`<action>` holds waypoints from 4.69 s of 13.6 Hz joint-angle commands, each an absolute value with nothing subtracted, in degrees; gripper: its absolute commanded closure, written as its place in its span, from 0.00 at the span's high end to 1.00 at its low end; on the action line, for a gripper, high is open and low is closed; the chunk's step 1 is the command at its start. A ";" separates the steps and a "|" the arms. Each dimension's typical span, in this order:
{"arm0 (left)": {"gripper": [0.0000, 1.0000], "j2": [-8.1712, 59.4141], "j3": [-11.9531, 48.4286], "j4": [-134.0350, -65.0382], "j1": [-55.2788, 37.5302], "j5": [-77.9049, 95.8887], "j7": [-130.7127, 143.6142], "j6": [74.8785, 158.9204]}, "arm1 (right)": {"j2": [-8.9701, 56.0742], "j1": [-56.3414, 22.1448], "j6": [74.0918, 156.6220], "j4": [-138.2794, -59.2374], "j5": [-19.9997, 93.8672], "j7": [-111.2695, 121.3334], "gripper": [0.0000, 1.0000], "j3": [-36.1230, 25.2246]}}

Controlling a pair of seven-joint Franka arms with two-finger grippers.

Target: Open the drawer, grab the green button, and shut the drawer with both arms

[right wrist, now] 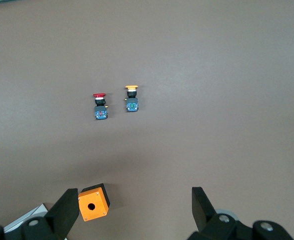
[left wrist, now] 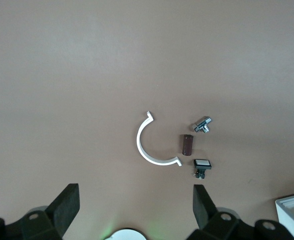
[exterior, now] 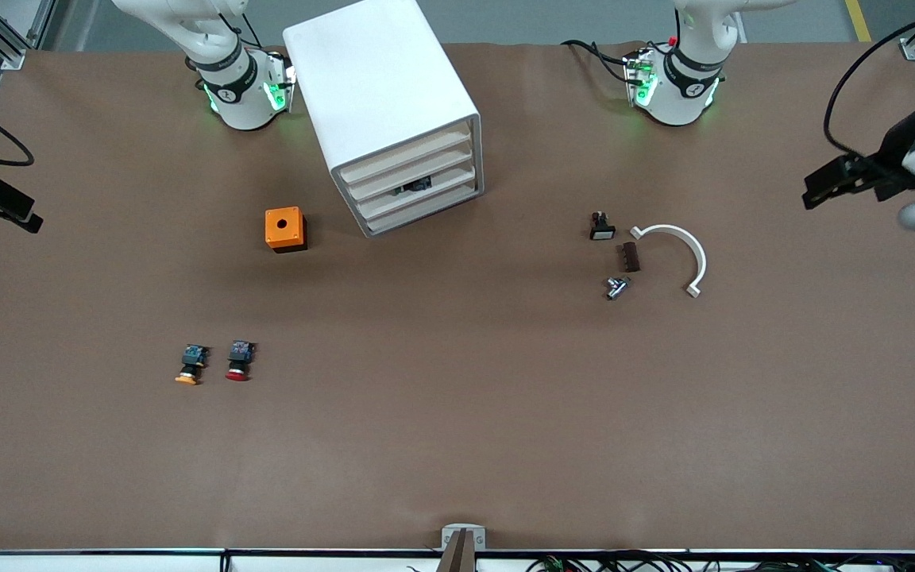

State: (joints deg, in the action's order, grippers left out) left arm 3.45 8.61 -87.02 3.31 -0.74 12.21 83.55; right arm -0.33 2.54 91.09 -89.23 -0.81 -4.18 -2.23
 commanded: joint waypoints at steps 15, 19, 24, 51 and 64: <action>1.00 32.76 8.96 -82.35 -11.15 18.08 83.18 89.20 | -1.23 -2.63 85.52 -92.81 5.52 -37.94 1.00 -0.88; 1.00 39.01 8.96 -82.44 -15.63 23.44 103.65 98.23 | -1.14 -5.53 85.08 -94.04 6.50 -46.74 1.00 -0.88; 0.99 42.97 8.96 -82.62 -20.20 32.59 114.25 104.33 | -0.88 -7.28 85.25 -95.10 10.46 -54.83 1.00 -0.88; 0.80 50.54 9.05 -83.06 -29.43 52.73 142.65 94.67 | 3.42 -27.24 99.84 -101.25 10.99 -85.68 1.00 -0.88; 0.10 52.21 9.93 -82.88 -34.63 52.38 134.74 89.05 | 7.91 -32.34 108.01 -100.99 12.13 -93.42 1.00 -0.88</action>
State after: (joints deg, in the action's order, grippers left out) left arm 52.14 10.00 -83.91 -34.47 51.65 135.96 91.83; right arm 7.17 -31.00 106.80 -101.23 10.93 -91.32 -0.38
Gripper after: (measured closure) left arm 0.859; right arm 0.000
